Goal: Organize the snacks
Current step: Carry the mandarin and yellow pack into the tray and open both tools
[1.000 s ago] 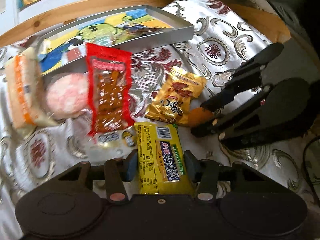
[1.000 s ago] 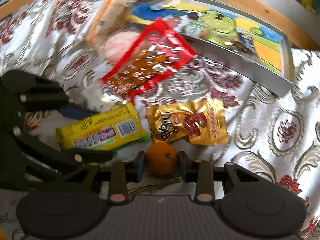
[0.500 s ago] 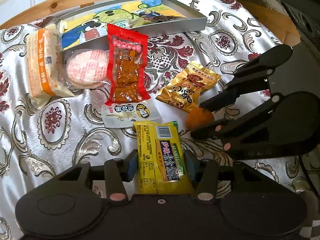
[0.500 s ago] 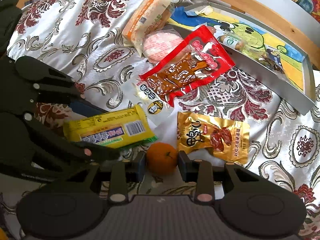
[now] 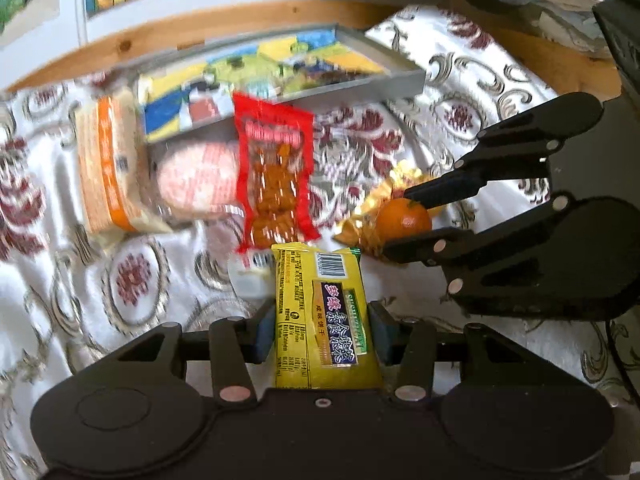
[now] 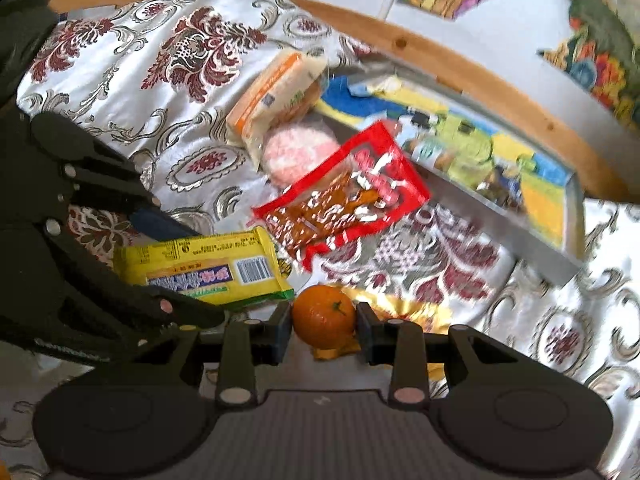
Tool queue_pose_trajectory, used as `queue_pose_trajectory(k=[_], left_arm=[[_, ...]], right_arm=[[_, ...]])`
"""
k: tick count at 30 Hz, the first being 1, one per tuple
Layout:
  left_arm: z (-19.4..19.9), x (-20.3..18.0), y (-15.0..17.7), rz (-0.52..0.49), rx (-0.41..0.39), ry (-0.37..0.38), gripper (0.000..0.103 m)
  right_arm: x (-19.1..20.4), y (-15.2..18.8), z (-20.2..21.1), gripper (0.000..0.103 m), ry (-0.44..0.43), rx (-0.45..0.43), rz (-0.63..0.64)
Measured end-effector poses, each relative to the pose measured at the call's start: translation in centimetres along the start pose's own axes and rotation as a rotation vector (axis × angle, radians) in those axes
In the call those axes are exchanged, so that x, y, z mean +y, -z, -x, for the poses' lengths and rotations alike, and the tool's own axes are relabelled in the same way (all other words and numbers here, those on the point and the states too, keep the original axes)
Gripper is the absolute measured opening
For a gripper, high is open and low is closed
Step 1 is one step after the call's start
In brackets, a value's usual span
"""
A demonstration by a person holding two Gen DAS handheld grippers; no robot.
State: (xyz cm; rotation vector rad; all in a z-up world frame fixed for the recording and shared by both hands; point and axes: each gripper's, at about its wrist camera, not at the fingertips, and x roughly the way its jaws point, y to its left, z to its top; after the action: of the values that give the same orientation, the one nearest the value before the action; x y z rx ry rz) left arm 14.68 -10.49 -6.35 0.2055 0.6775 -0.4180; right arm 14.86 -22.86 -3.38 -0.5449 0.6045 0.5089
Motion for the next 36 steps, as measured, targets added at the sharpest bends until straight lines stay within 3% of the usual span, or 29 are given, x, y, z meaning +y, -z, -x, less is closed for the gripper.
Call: queue_pose_trajectory(k=[3,9,13,17,22,29,36], left_arm=[[1.0,-0.2,-0.1,-0.03,-0.061,-0.025,0.05],[2.6,1.4,-0.9,0.113,-0.15,-0.017,0.05],[3.5,2.4,-2.1,0.151,-0.24,-0.053,0.05],[3.5,3.3,-4.0,0.158,-0.293,-0.097,0.05],[2.6,5.2,-6.6,0.197,-0.347,-0.133,0.05],[0.6,8.0,-10.5,0.252,-0.44,-0.128,0.05],[-2.0,10.7,-12.4,0.274,-0.515,-0.128,0.05]], right_arm=[[0.1,-0.2,0.6,0.038,0.059,-0.044,0.021],[-1.3,-1.0,1.7,0.039,0.147,-0.124,-0.07],[-2.1,-1.6,2.2,0.039,0.195,-0.182,-0.126],[-2.1,-2.3,2.2,0.039,0.296,-0.232,-0.131],[-1.8,-2.7,1.3,0.039,0.412,-0.252,-0.097],[-2.9,-4.1,-0.4,0.039,0.585,-0.305,-0.22],[-3.3,-5.7,-3.2,0.039,0.625,-0.353,-0.198]])
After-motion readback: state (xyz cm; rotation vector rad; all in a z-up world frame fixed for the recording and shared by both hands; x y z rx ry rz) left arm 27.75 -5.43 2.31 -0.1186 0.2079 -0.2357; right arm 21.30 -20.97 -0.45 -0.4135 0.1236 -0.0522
